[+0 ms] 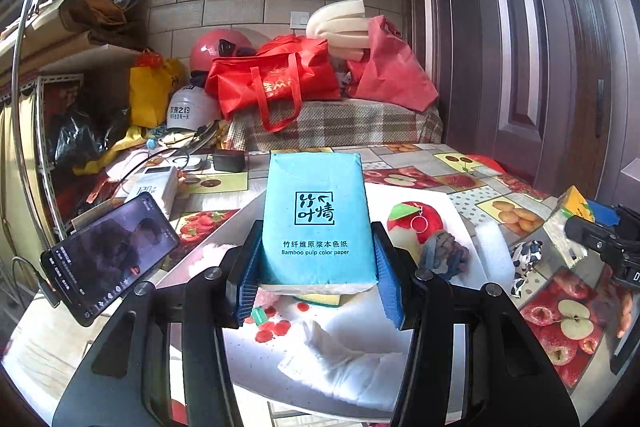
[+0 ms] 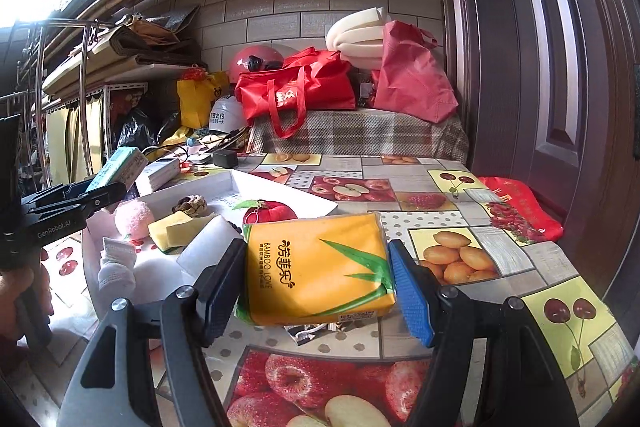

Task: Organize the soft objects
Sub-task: 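Open the left tool to drop the blue pack while the right tool releases the yellow pack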

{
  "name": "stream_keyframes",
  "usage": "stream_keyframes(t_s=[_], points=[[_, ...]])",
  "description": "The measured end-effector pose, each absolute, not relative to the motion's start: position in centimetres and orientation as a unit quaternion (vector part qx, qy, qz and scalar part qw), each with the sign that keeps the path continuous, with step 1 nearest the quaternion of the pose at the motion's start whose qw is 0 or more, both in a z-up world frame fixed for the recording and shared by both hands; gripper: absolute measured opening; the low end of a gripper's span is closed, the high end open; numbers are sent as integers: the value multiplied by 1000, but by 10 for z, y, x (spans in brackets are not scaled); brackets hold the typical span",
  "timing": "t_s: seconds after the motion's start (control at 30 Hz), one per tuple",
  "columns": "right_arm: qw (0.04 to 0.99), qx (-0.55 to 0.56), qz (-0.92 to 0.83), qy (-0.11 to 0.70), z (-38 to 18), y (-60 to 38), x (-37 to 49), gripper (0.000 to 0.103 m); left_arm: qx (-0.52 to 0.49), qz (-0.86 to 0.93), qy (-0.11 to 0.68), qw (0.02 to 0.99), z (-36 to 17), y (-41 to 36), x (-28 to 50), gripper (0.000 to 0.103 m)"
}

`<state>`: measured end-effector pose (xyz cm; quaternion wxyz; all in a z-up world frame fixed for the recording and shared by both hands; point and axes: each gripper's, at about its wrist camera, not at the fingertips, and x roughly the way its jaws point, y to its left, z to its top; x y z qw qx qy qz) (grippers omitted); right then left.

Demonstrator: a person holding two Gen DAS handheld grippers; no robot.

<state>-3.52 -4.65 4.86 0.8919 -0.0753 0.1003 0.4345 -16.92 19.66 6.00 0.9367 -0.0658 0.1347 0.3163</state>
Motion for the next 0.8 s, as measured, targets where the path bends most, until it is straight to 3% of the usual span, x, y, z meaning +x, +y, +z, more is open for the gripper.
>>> stream_keyframes(t_s=[0.33,0.8], points=[[854,-109,500,93,45,11,-75,70,-47,327,157,931,57,211,-152,50],[839,-147,511,111,39,69,-87,71,-97,328,172,924,55,245,-139,50]])
